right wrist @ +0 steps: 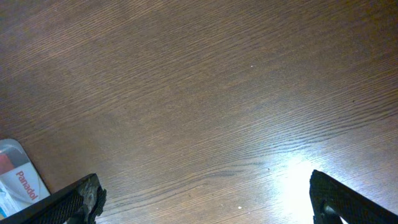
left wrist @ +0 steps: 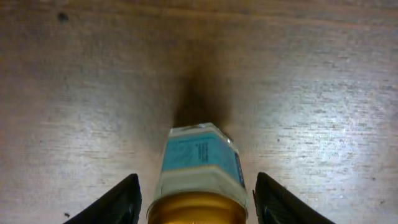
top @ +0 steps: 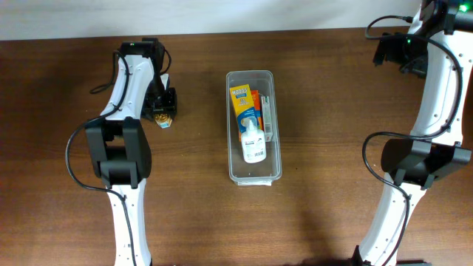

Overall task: Pack container
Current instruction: 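Close the left gripper on the gold-lidded jar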

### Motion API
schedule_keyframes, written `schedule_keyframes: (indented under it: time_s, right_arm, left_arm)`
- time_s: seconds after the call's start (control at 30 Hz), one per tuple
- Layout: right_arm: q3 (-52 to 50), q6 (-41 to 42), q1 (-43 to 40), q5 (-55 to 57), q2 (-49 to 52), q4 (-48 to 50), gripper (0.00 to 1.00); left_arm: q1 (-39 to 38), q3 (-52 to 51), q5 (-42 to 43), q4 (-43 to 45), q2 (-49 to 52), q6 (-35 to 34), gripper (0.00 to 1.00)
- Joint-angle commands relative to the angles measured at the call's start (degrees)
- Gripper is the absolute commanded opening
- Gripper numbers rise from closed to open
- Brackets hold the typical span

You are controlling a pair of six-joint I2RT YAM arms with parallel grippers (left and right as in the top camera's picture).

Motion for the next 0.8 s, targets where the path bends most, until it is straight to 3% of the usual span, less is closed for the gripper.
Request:
schedule_keyframes:
  time_s: [0.0,0.7,0.73,0.77]
  right_arm:
    - [-0.13,0.07,0.07,-0.31,-0.46,-0.33,0.98]
    - [-0.13,0.09,0.04,-0.31,-0.46,-0.33,0.98]
    - [-0.13,0.07,0.04,-0.31,-0.46,-0.33,0.98]
    - [-0.13,0.07,0.04,-0.31,-0.46,-0.33,0.98]
  left_arm:
    - [0.15,-1.14,0.59,0.68,0.70,-0.48,0.59]
    - [0.15,-1.14,0.59,0.13,0.70,-0.50,0.58]
    - [0.15,-1.14,0.59,0.17,0.70,-0.50,0.57]
    - [0.15,-1.14,0.59,0.24,0.70,-0.50,0.49]
